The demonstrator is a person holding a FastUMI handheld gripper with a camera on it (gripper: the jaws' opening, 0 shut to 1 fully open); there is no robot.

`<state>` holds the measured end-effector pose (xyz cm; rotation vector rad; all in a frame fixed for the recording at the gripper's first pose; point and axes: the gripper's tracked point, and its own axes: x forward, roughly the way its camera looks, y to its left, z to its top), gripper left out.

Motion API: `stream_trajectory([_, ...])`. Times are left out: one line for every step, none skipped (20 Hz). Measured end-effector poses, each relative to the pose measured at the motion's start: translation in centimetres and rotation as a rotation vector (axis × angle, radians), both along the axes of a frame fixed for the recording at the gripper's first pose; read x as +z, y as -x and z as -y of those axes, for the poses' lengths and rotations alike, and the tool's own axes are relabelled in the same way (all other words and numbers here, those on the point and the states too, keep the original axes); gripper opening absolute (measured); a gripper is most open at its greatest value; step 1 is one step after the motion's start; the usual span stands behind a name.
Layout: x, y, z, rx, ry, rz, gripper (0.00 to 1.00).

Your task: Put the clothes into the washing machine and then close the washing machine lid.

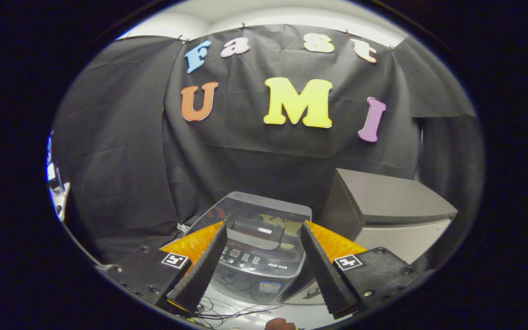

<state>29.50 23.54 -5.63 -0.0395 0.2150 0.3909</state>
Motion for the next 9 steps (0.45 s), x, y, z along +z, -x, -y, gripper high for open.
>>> stream_trajectory([0.3,0.9,1.1,-0.011,-0.002,0.011,1.00])
stream_trajectory([0.5,1.9,2.0,-0.018,-0.006,0.023,1.00])
stream_trajectory([0.5,2.7,3.0,-0.033,-0.015,0.025,1.00])
stream_trajectory([0.3,3.7,4.0,-0.049,-0.025,0.017,1.00])
stream_trajectory([0.1,4.5,5.1,-0.071,-0.035,0.007,1.00])
stream_trajectory([0.0,5.3,6.1,-0.090,-0.047,0.002,1.00])
stream_trajectory([0.1,6.0,6.9,-0.106,-0.055,0.005,1.00])
stream_trajectory([0.1,6.7,7.8,-0.118,-0.058,0.008,1.00])
stream_trajectory([0.0,7.3,8.4,-0.122,-0.058,0.009,1.00])
